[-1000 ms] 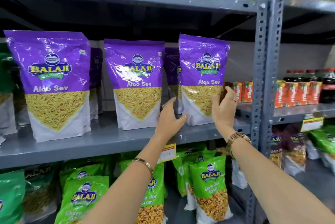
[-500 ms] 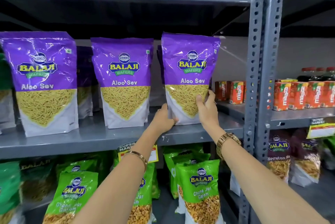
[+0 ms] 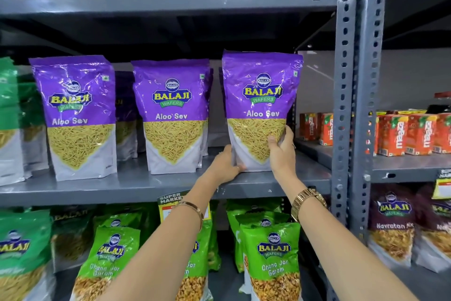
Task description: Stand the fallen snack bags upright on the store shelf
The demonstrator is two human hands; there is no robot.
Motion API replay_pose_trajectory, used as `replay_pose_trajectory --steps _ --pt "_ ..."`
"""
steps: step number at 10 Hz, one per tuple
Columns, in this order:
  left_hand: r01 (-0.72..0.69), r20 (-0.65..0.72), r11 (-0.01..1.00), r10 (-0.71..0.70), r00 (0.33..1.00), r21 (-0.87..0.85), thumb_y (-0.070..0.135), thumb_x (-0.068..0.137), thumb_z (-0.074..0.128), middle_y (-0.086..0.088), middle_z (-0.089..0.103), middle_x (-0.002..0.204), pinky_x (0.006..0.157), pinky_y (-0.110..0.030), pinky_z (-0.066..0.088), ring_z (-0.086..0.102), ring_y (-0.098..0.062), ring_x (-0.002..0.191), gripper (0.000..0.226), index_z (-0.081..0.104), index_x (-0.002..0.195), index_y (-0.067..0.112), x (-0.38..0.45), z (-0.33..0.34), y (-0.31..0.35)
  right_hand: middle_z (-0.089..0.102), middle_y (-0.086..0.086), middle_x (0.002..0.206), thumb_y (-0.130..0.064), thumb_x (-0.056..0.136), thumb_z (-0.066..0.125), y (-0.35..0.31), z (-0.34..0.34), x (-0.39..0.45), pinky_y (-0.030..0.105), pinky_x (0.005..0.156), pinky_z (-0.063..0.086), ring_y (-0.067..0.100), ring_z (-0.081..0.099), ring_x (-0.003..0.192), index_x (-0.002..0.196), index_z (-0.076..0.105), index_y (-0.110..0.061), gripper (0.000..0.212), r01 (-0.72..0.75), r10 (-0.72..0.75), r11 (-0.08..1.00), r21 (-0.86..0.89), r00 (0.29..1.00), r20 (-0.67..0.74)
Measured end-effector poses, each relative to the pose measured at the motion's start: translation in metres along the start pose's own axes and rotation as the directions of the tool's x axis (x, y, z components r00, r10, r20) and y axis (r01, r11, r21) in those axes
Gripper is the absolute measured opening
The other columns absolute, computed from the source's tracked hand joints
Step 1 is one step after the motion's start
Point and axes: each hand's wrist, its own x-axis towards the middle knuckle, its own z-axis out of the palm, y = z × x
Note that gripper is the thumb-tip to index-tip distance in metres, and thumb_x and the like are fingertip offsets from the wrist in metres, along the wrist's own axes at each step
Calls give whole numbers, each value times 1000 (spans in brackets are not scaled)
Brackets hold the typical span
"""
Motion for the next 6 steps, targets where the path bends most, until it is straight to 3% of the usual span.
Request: replay_pose_trajectory --steps 3,5,6 --pt "22 -37 996 -25 999 -82 33 84 60 -12 48 136 89 -30 34 43 -29 124 64 31 136 9 3 5 -4 41 6 144 -33 88 48 1 -3 -3 46 109 31 24 37 131 143 22 -21 62 62 -63 997 -36 998 -9" --pt "13 -204 938 -88 975 -347 21 88 58 -12 44 141 106 -34 35 43 -27 129 58 31 138 7 -10 0 -2 25 12 152 -32 86 49 -3 -4 -16 38 115 19 24 21 140 145 16 -14 70 196 -200 973 -125 980 -22" --pt "-70 -413 907 -120 903 -415 10 88 55 -12 55 129 94 -25 38 51 -26 121 42 44 128 6 -26 -8 6 20 15 153 -32 84 49 -9 -2 -23 47 116 10 28 15 142 144 17 -11 71 254 -276 928 -271 960 -48"
